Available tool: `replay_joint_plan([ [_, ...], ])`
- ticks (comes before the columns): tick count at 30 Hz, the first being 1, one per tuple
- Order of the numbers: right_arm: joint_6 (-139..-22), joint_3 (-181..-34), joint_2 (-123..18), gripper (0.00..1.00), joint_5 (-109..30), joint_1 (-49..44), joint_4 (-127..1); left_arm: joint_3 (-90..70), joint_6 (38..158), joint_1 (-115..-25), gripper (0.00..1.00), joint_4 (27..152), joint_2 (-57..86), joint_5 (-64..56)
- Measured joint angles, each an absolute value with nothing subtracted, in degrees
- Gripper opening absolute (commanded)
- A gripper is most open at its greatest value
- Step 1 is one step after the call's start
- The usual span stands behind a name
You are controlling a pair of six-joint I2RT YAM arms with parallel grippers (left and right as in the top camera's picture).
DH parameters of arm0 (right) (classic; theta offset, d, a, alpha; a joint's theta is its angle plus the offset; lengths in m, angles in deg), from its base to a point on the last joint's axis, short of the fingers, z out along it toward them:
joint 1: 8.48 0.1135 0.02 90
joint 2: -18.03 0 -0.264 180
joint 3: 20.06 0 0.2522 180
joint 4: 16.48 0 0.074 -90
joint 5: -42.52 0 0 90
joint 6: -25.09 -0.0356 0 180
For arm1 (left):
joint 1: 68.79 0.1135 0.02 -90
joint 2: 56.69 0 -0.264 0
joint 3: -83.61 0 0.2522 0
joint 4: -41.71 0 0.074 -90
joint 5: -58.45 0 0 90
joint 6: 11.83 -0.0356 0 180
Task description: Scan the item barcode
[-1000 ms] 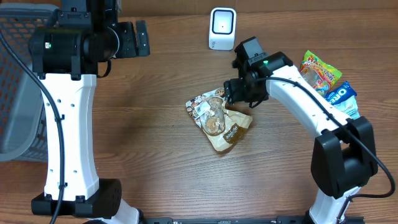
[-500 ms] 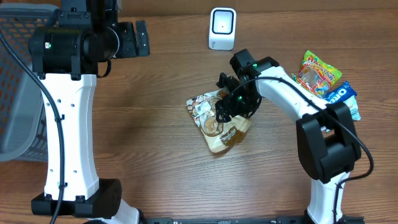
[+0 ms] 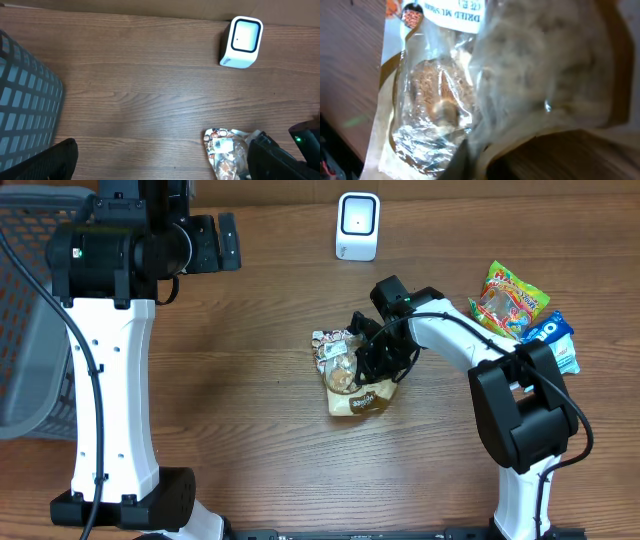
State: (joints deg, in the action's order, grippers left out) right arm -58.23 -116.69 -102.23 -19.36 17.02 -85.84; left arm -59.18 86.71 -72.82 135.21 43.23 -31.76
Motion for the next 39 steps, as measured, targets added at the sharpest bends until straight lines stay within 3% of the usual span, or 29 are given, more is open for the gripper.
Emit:
replay_joint_plan([
  [15, -60.2, -124.8, -101.2, 0.04, -17.9, 16.7, -93.1, -59.2, 86.7, -72.8, 1.0, 135.2, 43.2, -31.8],
  [26, -52.8, -129.6, -83.5, 0.04, -14.2, 16.4, -93.8, -59.2, 86.7, -72.8, 1.0, 135.2, 43.2, -31.8],
  [39, -47.5, -129.6, -75.8, 0.04, -13.8, 15.6, -93.7, -59.2, 86.7, -72.8, 1.0, 135.2, 43.2, -31.8],
])
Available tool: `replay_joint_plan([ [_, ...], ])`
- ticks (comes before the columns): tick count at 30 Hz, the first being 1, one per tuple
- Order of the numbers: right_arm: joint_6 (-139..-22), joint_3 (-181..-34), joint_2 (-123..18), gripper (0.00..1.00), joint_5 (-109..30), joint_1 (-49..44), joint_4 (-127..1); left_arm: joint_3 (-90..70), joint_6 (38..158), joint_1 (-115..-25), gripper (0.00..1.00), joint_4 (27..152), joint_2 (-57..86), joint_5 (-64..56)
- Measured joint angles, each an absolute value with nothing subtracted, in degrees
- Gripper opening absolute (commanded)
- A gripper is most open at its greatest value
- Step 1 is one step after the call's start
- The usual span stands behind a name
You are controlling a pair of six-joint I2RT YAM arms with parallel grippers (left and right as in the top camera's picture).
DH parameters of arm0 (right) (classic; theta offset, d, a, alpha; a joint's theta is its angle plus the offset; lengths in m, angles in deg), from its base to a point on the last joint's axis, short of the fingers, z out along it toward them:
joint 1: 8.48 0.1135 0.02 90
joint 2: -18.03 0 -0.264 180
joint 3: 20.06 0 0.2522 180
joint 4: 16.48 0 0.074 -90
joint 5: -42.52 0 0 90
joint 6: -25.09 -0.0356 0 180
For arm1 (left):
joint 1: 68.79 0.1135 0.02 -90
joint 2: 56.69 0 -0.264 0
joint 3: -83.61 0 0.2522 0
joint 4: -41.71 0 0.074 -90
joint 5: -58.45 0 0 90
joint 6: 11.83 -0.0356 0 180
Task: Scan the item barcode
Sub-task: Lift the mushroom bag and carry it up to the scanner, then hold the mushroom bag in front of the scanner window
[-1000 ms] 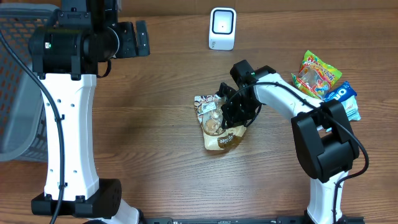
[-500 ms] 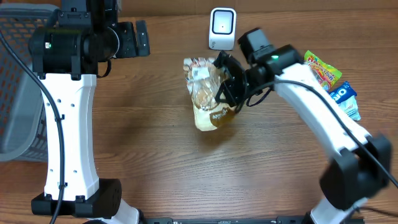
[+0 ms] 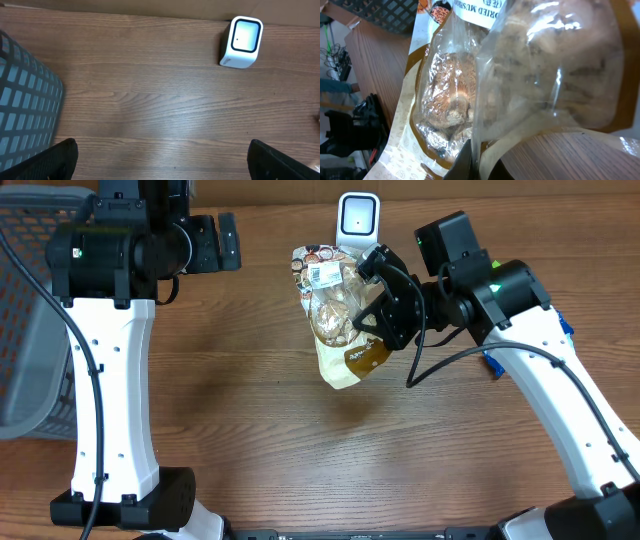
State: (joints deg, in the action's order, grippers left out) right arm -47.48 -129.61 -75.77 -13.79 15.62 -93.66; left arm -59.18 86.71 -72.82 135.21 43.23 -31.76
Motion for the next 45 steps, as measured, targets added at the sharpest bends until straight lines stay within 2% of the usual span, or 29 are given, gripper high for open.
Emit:
replay_joint_plan([
  [13, -41.9, -129.6, -70.8, 0.04, -13.8, 13.7, -92.4, -59.2, 86.7, -72.8, 1.0, 135.2, 43.2, -31.8],
  [25, -43.1, -129.7, -65.9, 0.04, -15.5, 9.3, -87.6, -59.2, 86.7, -72.8, 1.0, 135.2, 43.2, -31.8],
  [31, -56.5, -130.0, -72.5, 0.04, -32.3, 10.8, -77.1, -59.2, 86.7, -72.8, 1.0, 135.2, 43.2, -31.8],
  [36, -62.6, -130.0, -82.9, 0.04, -55.1, 15.0, -66.9, -59.2, 86.7, -72.8, 1.0, 135.2, 43.2, -31.8],
  [40, -59.1, -130.0, -91.2, 0.04, -75.2, 18.5, -56.3, -59.2, 86.7, -72.8, 1.0, 135.3, 43.2, -31.8],
  [45, -42.4, -130.0, -99.2, 0.04, -92.5, 20.5, -40.4, -59.2, 86.7, -72.8, 1.0, 135.2, 43.2, -31.8],
])
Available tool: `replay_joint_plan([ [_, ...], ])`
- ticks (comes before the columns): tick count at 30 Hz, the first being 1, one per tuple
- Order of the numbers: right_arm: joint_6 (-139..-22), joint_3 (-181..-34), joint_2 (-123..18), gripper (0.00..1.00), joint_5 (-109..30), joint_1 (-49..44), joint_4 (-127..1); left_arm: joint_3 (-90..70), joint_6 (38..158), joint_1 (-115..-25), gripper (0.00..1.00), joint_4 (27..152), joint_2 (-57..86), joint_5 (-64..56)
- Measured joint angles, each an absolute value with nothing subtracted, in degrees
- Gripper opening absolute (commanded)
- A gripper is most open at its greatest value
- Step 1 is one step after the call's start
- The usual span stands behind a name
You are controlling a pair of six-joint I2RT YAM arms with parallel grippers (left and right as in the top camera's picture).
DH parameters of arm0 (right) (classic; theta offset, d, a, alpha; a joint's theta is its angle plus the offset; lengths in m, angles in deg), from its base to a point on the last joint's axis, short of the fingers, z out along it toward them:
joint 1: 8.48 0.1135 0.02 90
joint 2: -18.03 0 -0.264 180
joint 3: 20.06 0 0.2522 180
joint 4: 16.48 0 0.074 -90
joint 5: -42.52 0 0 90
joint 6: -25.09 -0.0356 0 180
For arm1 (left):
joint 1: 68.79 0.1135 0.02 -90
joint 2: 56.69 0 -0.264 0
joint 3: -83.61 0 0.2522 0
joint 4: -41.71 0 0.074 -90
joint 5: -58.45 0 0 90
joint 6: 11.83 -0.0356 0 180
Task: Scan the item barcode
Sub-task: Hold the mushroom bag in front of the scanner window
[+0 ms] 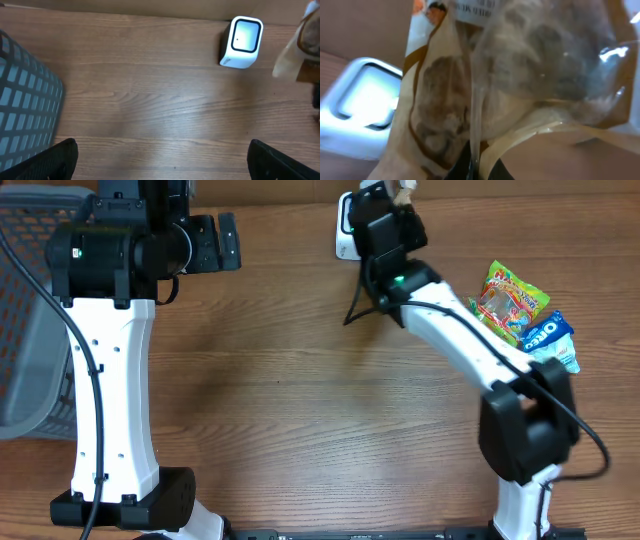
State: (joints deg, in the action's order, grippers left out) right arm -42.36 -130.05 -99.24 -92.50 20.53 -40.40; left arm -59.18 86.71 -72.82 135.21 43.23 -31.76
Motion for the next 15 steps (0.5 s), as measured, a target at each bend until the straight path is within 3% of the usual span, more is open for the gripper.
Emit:
replay_joint_plan([
  [8, -12.0, -130.0, -109.1, 0.04, -104.3, 19.9, -19.4, -59.2, 86.7, -72.8, 1.0, 135.2, 43.2, -31.7],
  [15, 2.2, -130.0, -112.0, 0.04, -104.5, 19.4, -12.3, -59.2, 86.7, -72.8, 1.0, 135.2, 43.2, -31.8],
])
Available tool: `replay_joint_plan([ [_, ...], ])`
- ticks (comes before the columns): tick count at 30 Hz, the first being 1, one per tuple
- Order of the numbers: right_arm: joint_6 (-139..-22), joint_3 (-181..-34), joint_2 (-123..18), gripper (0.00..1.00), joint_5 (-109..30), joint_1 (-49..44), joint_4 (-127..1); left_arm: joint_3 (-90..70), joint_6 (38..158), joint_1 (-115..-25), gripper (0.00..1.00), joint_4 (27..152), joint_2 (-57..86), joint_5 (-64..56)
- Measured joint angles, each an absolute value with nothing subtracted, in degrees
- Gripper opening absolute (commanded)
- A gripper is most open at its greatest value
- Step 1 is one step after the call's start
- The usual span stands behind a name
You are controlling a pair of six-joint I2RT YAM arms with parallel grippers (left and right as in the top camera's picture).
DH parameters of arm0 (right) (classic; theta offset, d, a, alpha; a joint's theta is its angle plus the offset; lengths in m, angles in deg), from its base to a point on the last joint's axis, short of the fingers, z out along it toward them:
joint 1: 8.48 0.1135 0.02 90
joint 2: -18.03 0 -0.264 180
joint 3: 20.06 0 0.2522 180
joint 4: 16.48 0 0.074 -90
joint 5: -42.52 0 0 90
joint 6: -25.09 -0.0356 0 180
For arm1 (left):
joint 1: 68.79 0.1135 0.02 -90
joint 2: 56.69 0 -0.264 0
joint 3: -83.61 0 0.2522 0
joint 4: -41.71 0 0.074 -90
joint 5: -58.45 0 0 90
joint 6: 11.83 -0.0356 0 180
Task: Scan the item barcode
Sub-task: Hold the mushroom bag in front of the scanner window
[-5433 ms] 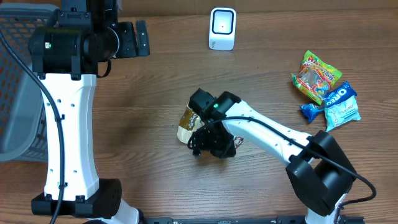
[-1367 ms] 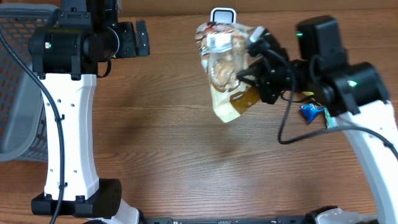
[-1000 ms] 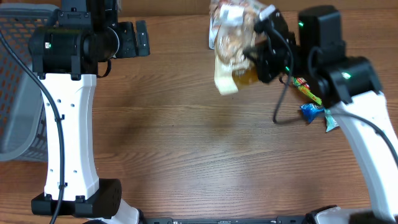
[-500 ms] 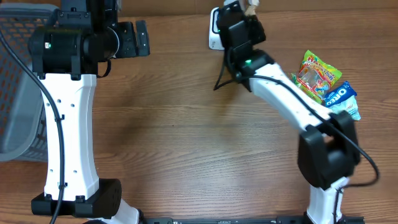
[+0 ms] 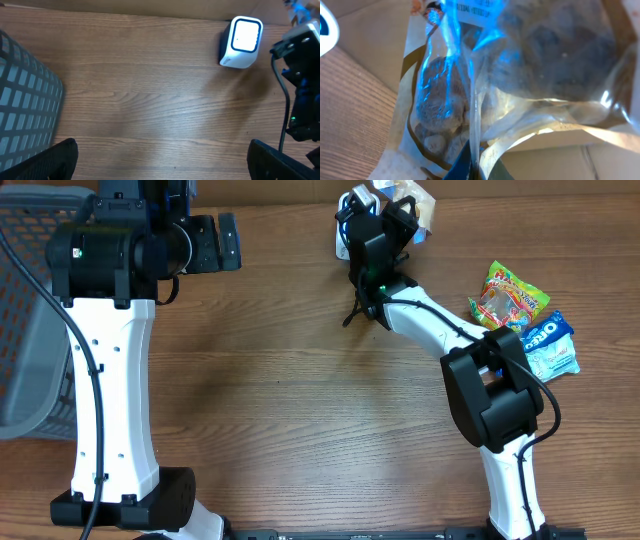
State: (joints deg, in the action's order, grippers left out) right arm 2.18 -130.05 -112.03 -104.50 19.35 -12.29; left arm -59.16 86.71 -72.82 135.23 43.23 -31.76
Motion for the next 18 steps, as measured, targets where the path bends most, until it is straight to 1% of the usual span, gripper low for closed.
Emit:
replay_joint_plan([
  [7, 10.4, -130.0, -114.5, 0.04, -101.6, 18.9, -11.8, -59.2, 86.7, -72.8, 1.0, 135.2, 43.2, -31.8],
  [18, 13.1, -130.0, -115.0, 0.04, -99.2, 17.1, -9.5, -59.2, 86.7, -72.8, 1.0, 135.2, 43.2, -31.8],
])
